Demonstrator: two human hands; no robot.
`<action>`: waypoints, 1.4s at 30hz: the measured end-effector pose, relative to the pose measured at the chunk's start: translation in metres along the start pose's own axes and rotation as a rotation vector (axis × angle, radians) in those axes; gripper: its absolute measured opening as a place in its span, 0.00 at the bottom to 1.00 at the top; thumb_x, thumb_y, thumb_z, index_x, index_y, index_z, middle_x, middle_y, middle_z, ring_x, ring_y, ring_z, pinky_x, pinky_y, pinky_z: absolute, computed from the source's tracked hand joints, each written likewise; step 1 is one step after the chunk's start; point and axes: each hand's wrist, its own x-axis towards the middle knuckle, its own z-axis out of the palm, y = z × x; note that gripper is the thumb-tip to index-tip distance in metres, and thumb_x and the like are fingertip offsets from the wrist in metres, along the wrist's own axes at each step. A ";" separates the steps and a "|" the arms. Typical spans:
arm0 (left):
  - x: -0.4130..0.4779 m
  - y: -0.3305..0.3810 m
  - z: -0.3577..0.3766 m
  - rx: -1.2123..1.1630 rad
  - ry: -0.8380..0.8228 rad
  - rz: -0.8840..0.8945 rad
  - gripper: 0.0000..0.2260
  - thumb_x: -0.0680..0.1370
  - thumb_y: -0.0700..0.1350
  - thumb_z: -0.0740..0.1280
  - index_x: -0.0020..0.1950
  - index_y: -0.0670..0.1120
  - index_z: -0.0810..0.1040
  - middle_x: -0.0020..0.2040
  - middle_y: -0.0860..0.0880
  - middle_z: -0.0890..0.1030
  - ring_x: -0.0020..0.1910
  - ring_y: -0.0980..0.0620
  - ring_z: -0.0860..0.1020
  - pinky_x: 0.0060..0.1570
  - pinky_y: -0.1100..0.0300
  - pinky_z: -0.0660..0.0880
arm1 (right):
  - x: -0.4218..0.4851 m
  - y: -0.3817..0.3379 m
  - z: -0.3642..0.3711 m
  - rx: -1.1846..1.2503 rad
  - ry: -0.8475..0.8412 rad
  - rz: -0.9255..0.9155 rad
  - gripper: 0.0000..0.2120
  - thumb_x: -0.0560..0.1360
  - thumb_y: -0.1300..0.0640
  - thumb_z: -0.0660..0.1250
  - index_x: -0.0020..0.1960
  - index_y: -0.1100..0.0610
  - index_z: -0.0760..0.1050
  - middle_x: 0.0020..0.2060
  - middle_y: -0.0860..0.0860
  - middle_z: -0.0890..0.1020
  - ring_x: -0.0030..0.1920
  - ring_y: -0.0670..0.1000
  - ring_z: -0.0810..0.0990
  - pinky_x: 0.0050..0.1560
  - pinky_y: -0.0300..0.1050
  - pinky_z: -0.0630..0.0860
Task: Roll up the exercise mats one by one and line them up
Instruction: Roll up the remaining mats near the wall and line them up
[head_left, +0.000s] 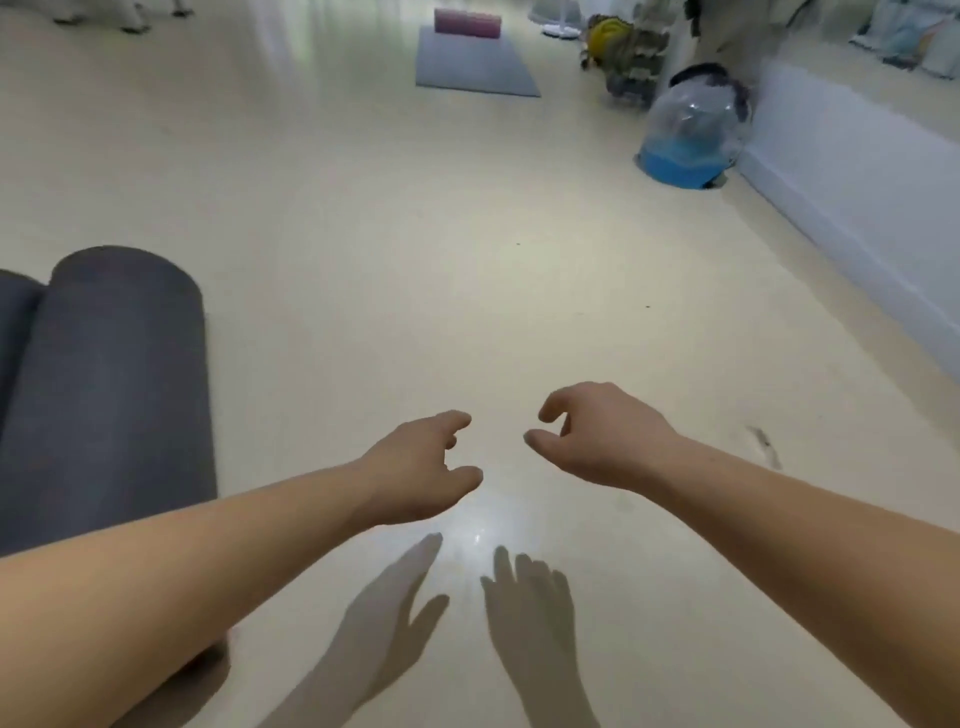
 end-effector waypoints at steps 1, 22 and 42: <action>-0.001 -0.019 -0.015 -0.031 0.032 -0.023 0.33 0.81 0.55 0.68 0.84 0.57 0.59 0.77 0.52 0.71 0.65 0.52 0.79 0.65 0.53 0.77 | 0.013 -0.025 0.005 -0.006 -0.007 -0.036 0.20 0.78 0.37 0.65 0.66 0.44 0.77 0.57 0.42 0.82 0.56 0.48 0.81 0.53 0.47 0.77; -0.114 -0.291 -0.148 -0.106 0.460 -0.676 0.26 0.84 0.59 0.59 0.77 0.45 0.66 0.75 0.46 0.70 0.73 0.41 0.66 0.67 0.48 0.70 | 0.060 -0.321 0.136 0.320 -0.349 -0.499 0.27 0.80 0.43 0.68 0.78 0.43 0.68 0.71 0.46 0.74 0.68 0.49 0.76 0.68 0.46 0.74; -0.018 -0.225 -0.082 -0.602 0.461 -0.337 0.51 0.65 0.69 0.78 0.83 0.62 0.57 0.79 0.55 0.68 0.75 0.52 0.71 0.72 0.50 0.73 | 0.115 -0.214 0.111 0.225 -0.128 -0.454 0.43 0.60 0.23 0.69 0.73 0.34 0.69 0.67 0.41 0.63 0.69 0.44 0.70 0.65 0.41 0.73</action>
